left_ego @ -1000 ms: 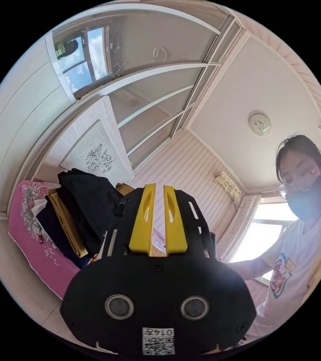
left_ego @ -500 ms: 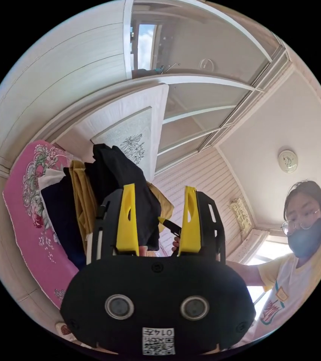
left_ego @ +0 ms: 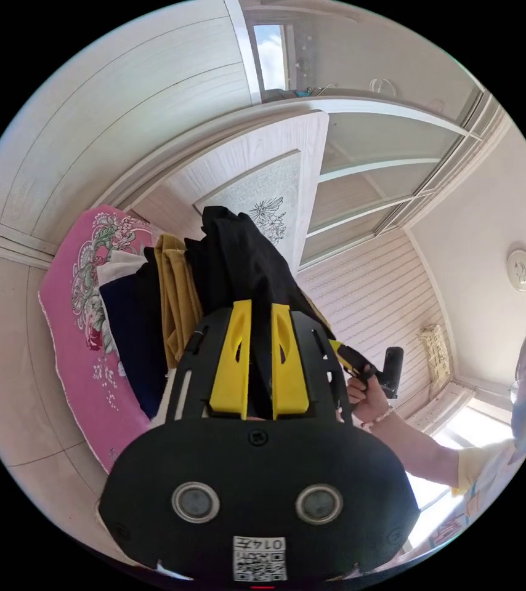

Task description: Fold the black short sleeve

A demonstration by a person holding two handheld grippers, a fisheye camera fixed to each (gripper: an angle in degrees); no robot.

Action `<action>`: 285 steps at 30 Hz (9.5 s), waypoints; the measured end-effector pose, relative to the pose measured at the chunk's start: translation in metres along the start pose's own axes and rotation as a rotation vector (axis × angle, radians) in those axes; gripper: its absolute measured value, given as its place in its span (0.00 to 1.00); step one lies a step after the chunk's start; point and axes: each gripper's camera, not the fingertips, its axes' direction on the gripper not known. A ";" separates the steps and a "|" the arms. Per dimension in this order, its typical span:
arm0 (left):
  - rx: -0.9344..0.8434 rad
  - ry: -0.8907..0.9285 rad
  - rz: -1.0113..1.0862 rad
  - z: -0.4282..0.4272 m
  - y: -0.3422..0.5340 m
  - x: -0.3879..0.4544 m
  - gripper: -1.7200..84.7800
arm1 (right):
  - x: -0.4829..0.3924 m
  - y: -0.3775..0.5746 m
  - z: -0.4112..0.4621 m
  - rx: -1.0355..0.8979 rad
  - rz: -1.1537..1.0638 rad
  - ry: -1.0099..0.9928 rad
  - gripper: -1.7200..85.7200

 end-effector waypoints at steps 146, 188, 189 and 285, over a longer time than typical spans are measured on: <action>-1.406 -0.088 1.367 0.548 0.730 0.690 0.03 | -0.070 0.856 0.035 0.085 1.155 0.614 0.05; -1.023 0.295 0.991 0.332 0.245 0.717 0.01 | -0.088 0.997 -0.096 0.580 0.803 0.282 0.03; -1.005 0.303 0.991 0.326 0.236 0.718 0.01 | -0.092 1.002 -0.101 0.608 0.786 0.281 0.03; -1.230 -0.388 0.612 0.436 0.468 0.447 0.01 | 0.094 0.913 0.043 -0.126 1.127 0.560 0.07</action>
